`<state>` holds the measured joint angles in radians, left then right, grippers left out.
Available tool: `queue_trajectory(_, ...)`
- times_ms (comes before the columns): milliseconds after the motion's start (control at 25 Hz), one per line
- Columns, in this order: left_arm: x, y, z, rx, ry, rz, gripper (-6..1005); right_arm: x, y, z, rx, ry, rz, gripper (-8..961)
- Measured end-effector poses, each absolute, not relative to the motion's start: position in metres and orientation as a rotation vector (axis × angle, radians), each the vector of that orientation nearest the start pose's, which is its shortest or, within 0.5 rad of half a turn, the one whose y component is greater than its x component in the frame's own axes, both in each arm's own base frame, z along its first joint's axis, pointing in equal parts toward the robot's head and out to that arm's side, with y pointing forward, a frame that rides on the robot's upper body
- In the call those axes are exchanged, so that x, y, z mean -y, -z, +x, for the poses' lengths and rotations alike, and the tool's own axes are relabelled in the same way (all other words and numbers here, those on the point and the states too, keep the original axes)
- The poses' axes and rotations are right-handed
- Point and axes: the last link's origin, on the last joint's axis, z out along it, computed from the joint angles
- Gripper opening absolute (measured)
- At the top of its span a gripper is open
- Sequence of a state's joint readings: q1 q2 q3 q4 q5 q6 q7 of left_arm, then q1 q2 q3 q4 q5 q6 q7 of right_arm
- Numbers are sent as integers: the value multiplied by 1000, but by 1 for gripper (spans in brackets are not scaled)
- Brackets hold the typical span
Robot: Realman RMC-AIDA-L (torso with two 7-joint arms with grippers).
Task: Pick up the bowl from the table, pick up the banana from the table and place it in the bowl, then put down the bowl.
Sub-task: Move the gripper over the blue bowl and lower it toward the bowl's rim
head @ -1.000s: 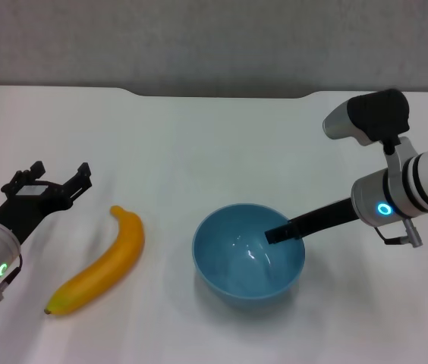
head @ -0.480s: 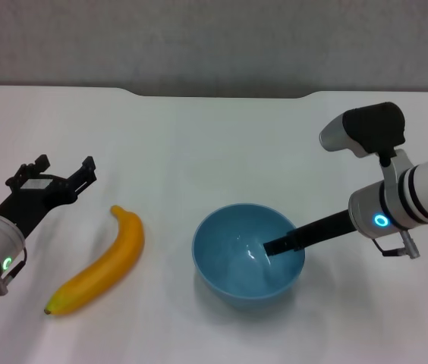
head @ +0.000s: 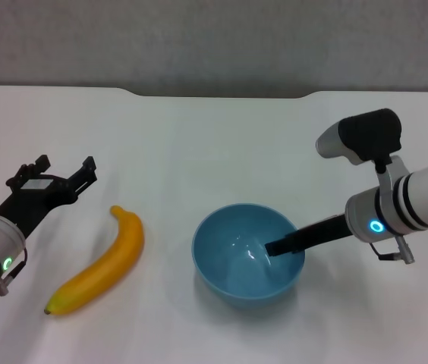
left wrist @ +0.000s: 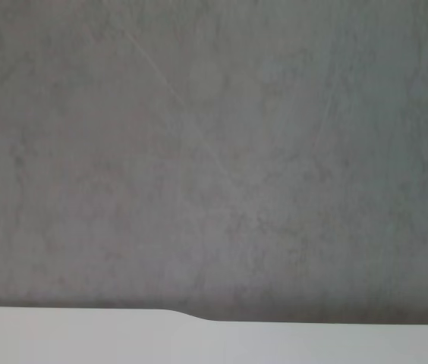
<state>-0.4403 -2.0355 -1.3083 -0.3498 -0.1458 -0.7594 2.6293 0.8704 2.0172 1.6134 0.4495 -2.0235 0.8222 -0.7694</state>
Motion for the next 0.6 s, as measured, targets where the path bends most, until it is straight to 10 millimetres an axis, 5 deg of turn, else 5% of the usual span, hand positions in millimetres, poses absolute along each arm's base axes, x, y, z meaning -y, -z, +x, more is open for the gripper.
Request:
queue_trajectory(280,-368,25,-320,819,679,-1776,908,-410,88,224,-1168,105,-2482,625)
queue_trajectory(600,-367,25,-321,820,676,-1772,907,-415,88,228,-1125,105,-2435,328)
